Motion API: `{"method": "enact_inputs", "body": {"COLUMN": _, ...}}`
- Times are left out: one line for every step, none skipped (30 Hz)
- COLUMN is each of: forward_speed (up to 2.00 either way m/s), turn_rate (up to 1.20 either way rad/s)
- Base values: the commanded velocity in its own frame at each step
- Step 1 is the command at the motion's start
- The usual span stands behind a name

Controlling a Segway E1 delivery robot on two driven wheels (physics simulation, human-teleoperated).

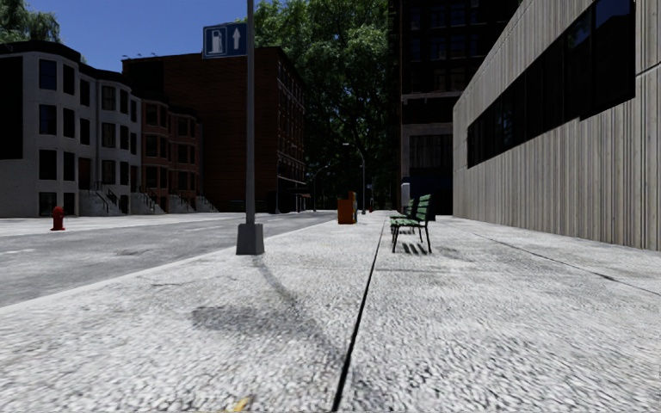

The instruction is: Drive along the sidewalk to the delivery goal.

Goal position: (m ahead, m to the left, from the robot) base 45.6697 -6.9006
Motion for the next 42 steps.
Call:
{"method": "enact_inputs", "body": {"forward_speed": 2.00, "turn_rate": 0.00}}
{"method": "enact_inputs", "body": {"forward_speed": 2.00, "turn_rate": 0.00}}
{"method": "enact_inputs", "body": {"forward_speed": 2.00, "turn_rate": 0.00}}
{"method": "enact_inputs", "body": {"forward_speed": 2.00, "turn_rate": 0.00}}
{"method": "enact_inputs", "body": {"forward_speed": 2.00, "turn_rate": 0.00}}
{"method": "enact_inputs", "body": {"forward_speed": 2.00, "turn_rate": 0.00}}
{"method": "enact_inputs", "body": {"forward_speed": 2.00, "turn_rate": 0.00}}
{"method": "enact_inputs", "body": {"forward_speed": 2.00, "turn_rate": 0.00}}
{"method": "enact_inputs", "body": {"forward_speed": 2.00, "turn_rate": 0.00}}
{"method": "enact_inputs", "body": {"forward_speed": 2.00, "turn_rate": 0.00}}
{"method": "enact_inputs", "body": {"forward_speed": 2.00, "turn_rate": 0.00}}
{"method": "enact_inputs", "body": {"forward_speed": 2.00, "turn_rate": 0.00}}
{"method": "enact_inputs", "body": {"forward_speed": 2.00, "turn_rate": 0.00}}
{"method": "enact_inputs", "body": {"forward_speed": 2.00, "turn_rate": 0.00}}
{"method": "enact_inputs", "body": {"forward_speed": 2.00, "turn_rate": 0.00}}
{"method": "enact_inputs", "body": {"forward_speed": 2.00, "turn_rate": 0.00}}
{"method": "enact_inputs", "body": {"forward_speed": 2.00, "turn_rate": 0.00}}
{"method": "enact_inputs", "body": {"forward_speed": 2.00, "turn_rate": 0.00}}
{"method": "enact_inputs", "body": {"forward_speed": 2.00, "turn_rate": 0.00}}
{"method": "enact_inputs", "body": {"forward_speed": 2.00, "turn_rate": 0.00}}
{"method": "enact_inputs", "body": {"forward_speed": 2.00, "turn_rate": 0.00}}
{"method": "enact_inputs", "body": {"forward_speed": 2.00, "turn_rate": 0.00}}
{"method": "enact_inputs", "body": {"forward_speed": 2.00, "turn_rate": 0.00}}
{"method": "enact_inputs", "body": {"forward_speed": 2.00, "turn_rate": 0.00}}
{"method": "enact_inputs", "body": {"forward_speed": 2.00, "turn_rate": 0.00}}
{"method": "enact_inputs", "body": {"forward_speed": 2.00, "turn_rate": 0.00}}
{"method": "enact_inputs", "body": {"forward_speed": 2.00, "turn_rate": -0.05}}
{"method": "enact_inputs", "body": {"forward_speed": 2.00, "turn_rate": -0.05}}
{"method": "enact_inputs", "body": {"forward_speed": 2.00, "turn_rate": -0.08}}
{"method": "enact_inputs", "body": {"forward_speed": 2.00, "turn_rate": -0.09}}
{"method": "enact_inputs", "body": {"forward_speed": 2.00, "turn_rate": -0.10}}
{"method": "enact_inputs", "body": {"forward_speed": 2.00, "turn_rate": -0.10}}
{"method": "enact_inputs", "body": {"forward_speed": 2.00, "turn_rate": -0.10}}
{"method": "enact_inputs", "body": {"forward_speed": 2.00, "turn_rate": -0.10}}
{"method": "enact_inputs", "body": {"forward_speed": 2.00, "turn_rate": -0.10}}
{"method": "enact_inputs", "body": {"forward_speed": 2.00, "turn_rate": -0.10}}
{"method": "enact_inputs", "body": {"forward_speed": 2.00, "turn_rate": -0.14}}
{"method": "enact_inputs", "body": {"forward_speed": 2.00, "turn_rate": -0.16}}
{"method": "enact_inputs", "body": {"forward_speed": 2.00, "turn_rate": -0.16}}
{"method": "enact_inputs", "body": {"forward_speed": 2.00, "turn_rate": -0.18}}
{"method": "enact_inputs", "body": {"forward_speed": 2.00, "turn_rate": -0.20}}
{"method": "enact_inputs", "body": {"forward_speed": 2.00, "turn_rate": -0.22}}
